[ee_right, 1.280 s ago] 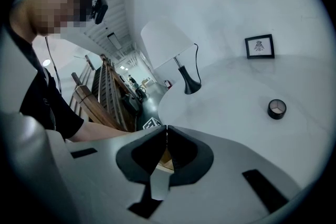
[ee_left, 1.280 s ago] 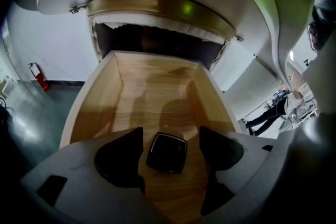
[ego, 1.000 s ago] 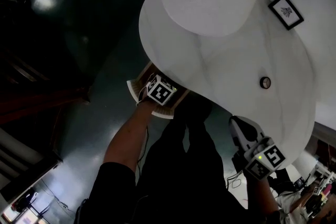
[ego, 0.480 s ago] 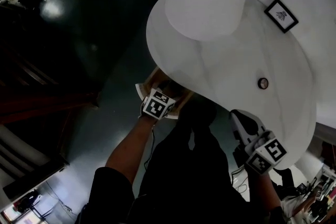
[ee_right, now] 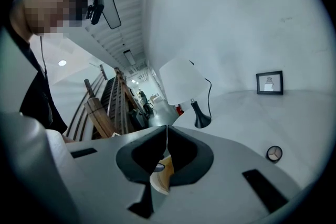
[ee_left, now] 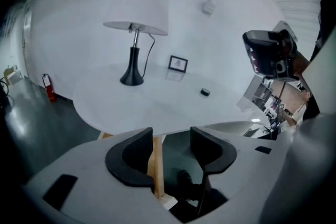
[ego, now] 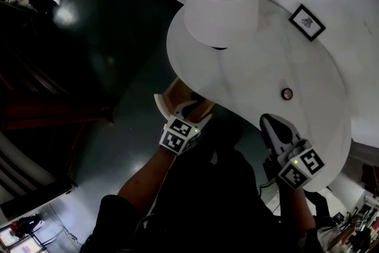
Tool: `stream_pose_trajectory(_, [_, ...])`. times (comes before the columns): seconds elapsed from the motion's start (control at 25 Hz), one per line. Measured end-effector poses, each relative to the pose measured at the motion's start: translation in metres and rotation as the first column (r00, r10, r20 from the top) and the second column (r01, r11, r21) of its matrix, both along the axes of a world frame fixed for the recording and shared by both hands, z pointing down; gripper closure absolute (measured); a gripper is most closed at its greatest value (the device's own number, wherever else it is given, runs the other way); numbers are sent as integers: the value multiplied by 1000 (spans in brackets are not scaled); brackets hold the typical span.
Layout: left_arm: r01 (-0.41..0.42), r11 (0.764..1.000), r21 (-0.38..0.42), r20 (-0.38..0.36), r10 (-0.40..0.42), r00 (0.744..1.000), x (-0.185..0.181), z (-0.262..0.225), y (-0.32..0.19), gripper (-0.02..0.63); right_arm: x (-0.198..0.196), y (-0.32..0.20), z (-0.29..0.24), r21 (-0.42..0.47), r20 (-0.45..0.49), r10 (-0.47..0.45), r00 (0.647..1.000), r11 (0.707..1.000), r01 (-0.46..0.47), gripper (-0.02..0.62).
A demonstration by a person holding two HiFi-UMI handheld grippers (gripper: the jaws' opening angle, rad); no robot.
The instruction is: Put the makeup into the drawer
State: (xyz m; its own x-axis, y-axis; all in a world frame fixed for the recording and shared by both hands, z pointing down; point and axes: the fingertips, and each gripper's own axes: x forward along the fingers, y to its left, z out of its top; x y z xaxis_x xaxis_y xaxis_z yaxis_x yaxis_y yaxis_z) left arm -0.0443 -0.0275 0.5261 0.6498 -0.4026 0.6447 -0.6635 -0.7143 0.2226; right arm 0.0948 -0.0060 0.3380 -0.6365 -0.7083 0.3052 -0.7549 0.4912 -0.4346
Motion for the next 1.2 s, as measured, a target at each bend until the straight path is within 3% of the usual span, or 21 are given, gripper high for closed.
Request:
stream_pose_trajectory(0.32, [-39, 996, 76, -109, 47, 993, 51, -73, 14, 480, 33, 9, -16, 32, 15, 55, 998, 998, -56, 578])
stream_pose_trajectory(0.64, [-116, 979, 169, -189, 148, 971, 107, -136, 17, 567, 80, 24, -30, 65, 19, 157, 987, 985, -158, 578])
stream_pose_trajectory(1.2, [-267, 915, 303, -298, 357, 886, 195, -211, 29, 595, 142, 45, -42, 80, 68, 322, 944, 942, -327, 578])
